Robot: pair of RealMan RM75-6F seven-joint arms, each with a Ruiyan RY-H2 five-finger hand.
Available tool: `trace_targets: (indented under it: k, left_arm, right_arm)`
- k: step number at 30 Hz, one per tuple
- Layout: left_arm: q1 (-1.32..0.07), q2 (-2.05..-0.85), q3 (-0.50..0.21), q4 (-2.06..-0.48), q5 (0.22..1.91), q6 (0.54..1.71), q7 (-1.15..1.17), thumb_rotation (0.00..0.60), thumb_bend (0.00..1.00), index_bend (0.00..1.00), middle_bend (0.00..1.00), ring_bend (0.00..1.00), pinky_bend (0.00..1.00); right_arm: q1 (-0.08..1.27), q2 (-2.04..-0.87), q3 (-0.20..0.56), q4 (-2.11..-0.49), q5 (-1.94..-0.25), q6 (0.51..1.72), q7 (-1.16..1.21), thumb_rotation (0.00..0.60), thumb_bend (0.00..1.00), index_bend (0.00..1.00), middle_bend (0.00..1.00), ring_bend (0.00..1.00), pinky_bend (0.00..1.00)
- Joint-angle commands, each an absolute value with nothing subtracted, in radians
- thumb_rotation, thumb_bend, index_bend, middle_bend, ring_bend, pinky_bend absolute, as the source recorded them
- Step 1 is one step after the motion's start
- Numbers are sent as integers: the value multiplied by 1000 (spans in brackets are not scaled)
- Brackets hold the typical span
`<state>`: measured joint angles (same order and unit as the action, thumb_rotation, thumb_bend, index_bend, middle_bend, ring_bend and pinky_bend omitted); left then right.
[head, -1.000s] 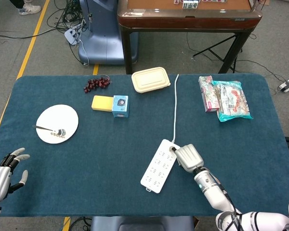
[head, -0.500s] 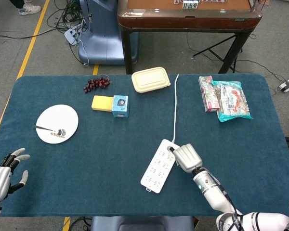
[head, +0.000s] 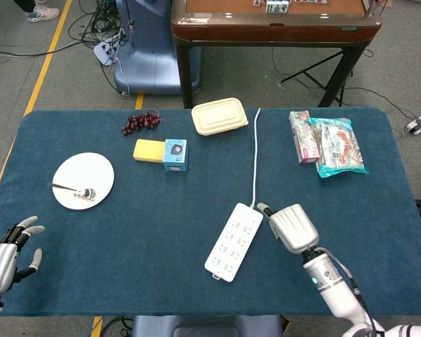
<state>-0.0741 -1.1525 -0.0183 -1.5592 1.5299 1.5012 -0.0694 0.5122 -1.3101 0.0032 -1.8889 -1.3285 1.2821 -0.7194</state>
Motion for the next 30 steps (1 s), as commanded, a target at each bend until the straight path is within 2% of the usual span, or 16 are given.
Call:
trace_targets:
  k: [1, 5, 8, 19, 30]
  left_arm:
    - [-70, -1147, -21, -1566, 1534, 1514, -70, 600, 483, 347, 180, 178, 535]
    - [-63, -1139, -23, -1577, 1543, 1534, -67, 600, 483, 347, 180, 178, 535]
    - [-60, -1135, -23, -1584, 1553, 1548, -61, 600, 483, 345, 180, 178, 535]
    - [-53, -1129, -21, -1599, 1581, 1577, -50, 600, 483, 334, 180, 178, 535]
    - [-67, -1142, -22, -1599, 1586, 1558, -26, 600, 483, 334, 180, 178, 535]
  right_arm:
    - [457, -1247, -30, -1918, -1370, 1343, -716, 600, 294, 260, 493, 570, 674]
    - [382, -1178, -65, -1925, -1420, 1425, -661, 600, 237, 261, 413, 462, 517]
    - [325, -1139, -89, -1916, -1464, 1487, -616, 600, 233, 262, 391, 442, 468]
    - [136, -1084, -125, -1849, -1542, 1677, -434, 600, 233, 273, 383, 429, 447]
    - [91, -1043, -77, -1812, -1521, 1671, -270, 600, 244, 294, 376, 423, 447]
